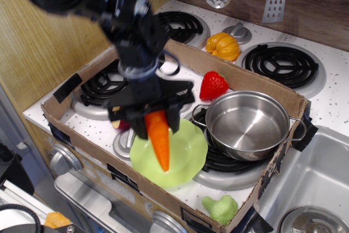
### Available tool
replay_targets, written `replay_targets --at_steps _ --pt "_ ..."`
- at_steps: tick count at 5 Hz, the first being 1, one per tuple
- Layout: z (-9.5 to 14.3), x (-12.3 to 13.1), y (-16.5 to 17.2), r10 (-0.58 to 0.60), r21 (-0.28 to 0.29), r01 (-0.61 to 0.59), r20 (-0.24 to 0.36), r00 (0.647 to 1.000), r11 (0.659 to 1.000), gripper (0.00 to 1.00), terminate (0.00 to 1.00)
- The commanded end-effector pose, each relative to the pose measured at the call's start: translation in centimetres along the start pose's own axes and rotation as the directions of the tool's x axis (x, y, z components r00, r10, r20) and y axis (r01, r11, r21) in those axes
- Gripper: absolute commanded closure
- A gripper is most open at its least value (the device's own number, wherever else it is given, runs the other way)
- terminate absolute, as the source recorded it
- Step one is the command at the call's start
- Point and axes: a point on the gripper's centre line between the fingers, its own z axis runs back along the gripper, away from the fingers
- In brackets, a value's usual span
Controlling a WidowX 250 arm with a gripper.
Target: Take carrot off plate
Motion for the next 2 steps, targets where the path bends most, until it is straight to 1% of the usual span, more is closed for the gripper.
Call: replay_targets --at_steps 1,2 --pt "4.9 2.6 -1.6 -0.083 -0.003 0.083 0.072 0.994 0.997 1.00 0.00" --pt "4.1 5.9 -1.0 -0.335 0.017 0.336 0.137 0.932 0.942 1.00 0.00"
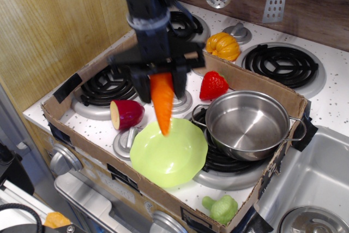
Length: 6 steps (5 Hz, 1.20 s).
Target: Take carrot off plate
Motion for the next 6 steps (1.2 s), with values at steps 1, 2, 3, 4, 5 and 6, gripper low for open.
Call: replay_targets --at_steps 1,2,3,4,5,6 --pt "-0.9 6.3 1.1 -0.452 -0.038 0.457 0.091 0.887 0.889 1.00 0.00" --pt "-1.4 8.6 1.0 -0.655 -0.071 0.659 0.068 0.752 0.749 1.00 0.00" --pt "-1.6 10.9 0.1 -0.769 -0.108 0.766 0.023 0.639 0.634 1.00 0.00" --pt "-2.5 11.0 -0.7 -0.747 -0.140 0.739 -0.006 0.665 0.659 1.00 0.00" --pt "-3.4 9.9 -2.0 -0.643 -0.129 0.634 -0.039 0.765 0.762 1.00 0.00" --pt "-4.0 9.0 -2.6 -0.544 -0.102 0.538 -0.046 0.838 0.837 1.00 0.00"
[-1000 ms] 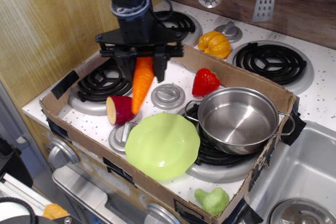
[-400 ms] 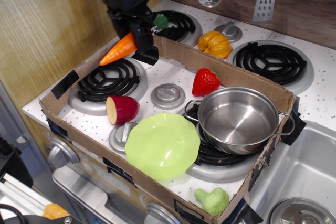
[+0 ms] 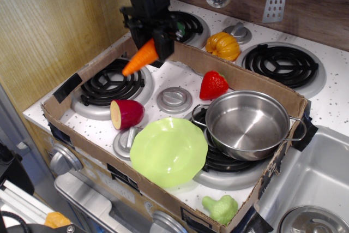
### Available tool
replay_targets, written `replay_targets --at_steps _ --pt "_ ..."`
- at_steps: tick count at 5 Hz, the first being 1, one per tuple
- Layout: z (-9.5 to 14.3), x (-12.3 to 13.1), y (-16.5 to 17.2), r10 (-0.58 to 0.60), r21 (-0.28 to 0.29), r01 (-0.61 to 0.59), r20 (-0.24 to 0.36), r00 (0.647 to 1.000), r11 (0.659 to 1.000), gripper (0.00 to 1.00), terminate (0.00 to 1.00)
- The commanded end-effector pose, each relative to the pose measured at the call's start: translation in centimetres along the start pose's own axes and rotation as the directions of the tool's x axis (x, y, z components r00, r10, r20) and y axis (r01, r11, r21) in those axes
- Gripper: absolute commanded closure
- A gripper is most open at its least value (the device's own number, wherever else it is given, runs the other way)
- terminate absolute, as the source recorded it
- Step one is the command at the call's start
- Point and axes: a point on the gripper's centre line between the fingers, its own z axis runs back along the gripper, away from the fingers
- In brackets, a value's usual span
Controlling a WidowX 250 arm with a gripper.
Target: Take carrot off plate
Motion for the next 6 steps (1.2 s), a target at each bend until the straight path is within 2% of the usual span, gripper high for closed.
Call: replay_targets --at_steps 1,2,3,4,5,6 --pt "0.0 0.6 -2.1 0.203 0.033 -0.204 0.029 0.979 0.978 1.00 0.00" --pt "-0.5 0.7 -1.7 0.360 0.032 -0.361 0.033 0.932 0.932 1.00 0.00" --pt "-0.9 0.6 -0.9 0.430 0.034 -0.435 0.099 0.897 0.900 1.00 0.00" --pt "-1.3 0.7 -0.5 0.453 0.013 -0.457 0.102 0.885 0.889 1.00 0.00" --pt "-2.7 0.7 -0.4 0.457 -0.040 -0.456 0.112 0.882 0.889 1.00 0.00" --pt "-2.9 1.1 -0.5 0.424 -0.058 -0.420 0.119 0.898 0.906 0.00 1.00"
